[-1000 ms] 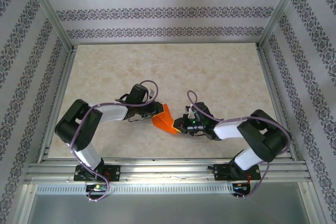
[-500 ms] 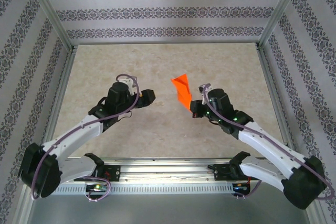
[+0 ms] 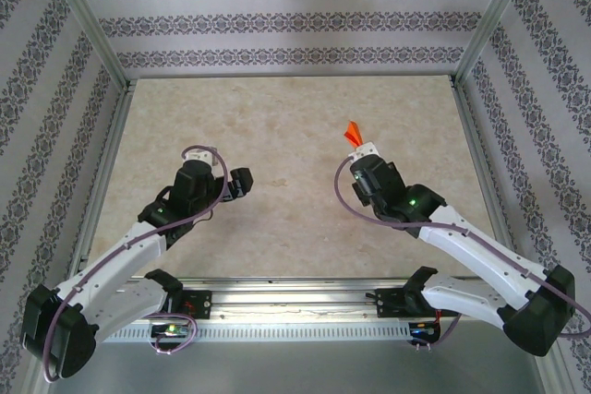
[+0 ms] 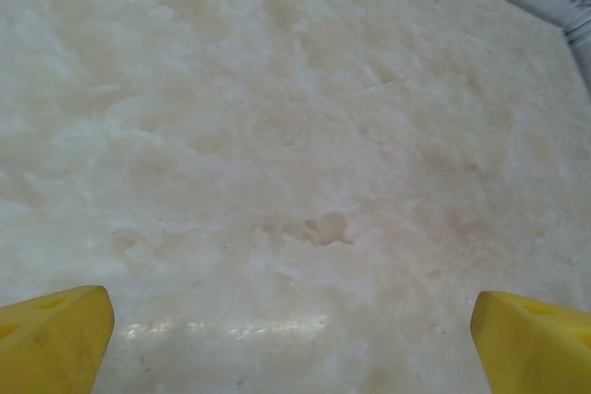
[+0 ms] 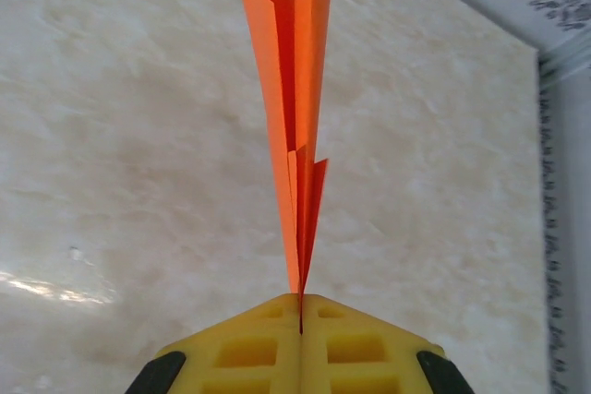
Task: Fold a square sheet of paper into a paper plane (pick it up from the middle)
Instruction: Turn over the paper at the center of the table.
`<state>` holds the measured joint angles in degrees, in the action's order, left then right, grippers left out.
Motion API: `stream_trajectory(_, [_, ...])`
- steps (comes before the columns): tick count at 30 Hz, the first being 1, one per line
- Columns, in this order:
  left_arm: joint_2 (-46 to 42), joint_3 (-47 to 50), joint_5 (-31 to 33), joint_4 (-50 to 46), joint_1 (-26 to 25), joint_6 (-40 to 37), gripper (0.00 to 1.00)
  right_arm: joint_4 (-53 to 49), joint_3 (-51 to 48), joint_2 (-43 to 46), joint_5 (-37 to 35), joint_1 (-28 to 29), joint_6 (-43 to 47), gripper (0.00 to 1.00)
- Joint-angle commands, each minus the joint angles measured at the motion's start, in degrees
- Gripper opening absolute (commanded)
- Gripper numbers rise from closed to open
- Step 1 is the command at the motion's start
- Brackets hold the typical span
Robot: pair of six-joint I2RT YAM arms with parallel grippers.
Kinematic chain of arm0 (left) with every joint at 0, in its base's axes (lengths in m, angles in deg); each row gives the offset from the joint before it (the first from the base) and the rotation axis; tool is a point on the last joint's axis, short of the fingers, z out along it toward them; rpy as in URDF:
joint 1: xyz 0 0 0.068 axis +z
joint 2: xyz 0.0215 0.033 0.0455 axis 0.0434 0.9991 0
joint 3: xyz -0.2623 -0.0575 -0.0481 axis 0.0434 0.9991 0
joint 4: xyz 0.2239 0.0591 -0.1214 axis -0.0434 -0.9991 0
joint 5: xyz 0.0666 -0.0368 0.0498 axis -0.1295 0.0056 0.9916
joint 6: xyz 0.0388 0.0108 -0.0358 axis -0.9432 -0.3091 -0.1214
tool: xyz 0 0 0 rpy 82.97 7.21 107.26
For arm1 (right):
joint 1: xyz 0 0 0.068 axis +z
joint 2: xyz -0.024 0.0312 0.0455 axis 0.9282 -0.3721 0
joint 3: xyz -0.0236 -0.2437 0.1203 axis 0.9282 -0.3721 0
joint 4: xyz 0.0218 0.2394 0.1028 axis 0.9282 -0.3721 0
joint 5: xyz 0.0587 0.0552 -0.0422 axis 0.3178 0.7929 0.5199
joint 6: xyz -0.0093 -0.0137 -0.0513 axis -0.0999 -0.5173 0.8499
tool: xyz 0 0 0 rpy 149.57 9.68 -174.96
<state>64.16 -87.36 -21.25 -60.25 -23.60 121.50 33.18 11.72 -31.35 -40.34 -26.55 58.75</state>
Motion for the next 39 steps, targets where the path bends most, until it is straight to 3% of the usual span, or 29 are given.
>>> stream_trajectory(1, [-1.66, -0.4, 1.88, -4.58, 1.24, 0.12, 0.99, -3.14, 0.71, -1.18, -7.54, 1.49, 1.0, 0.0])
stream_trajectory(6, [-6.32, 3.96, -0.65, 2.0, 1.67, 1.01, 1.0, -3.43, 1.86, -8.57, -9.28, 5.8, 0.45, 0.0])
stream_trajectory(13, [-11.06, 4.54, 5.92, -2.25, 1.87, 3.2, 1.0, -5.34, 4.49, -20.69, -9.89, 10.98, 0.46, 0.0])
stream_trajectory(19, [-12.79, 4.76, 7.61, -3.78, 2.08, 3.81, 1.0, -6.18, 6.31, -27.43, -7.62, 15.19, 0.97, 0.0])
stream_trajectory(28, [-11.26, 4.51, 7.02, -2.61, 2.15, 4.51, 1.0, -7.8, 10.17, -36.9, 0.27, 18.8, -1.08, 0.01])
stream_trajectory(39, [-8.97, 3.3, 4.73, -2.68, 2.25, 6.16, 1.0, -5.17, 12.97, -39.63, 15.44, 18.44, -3.8, 0.14])
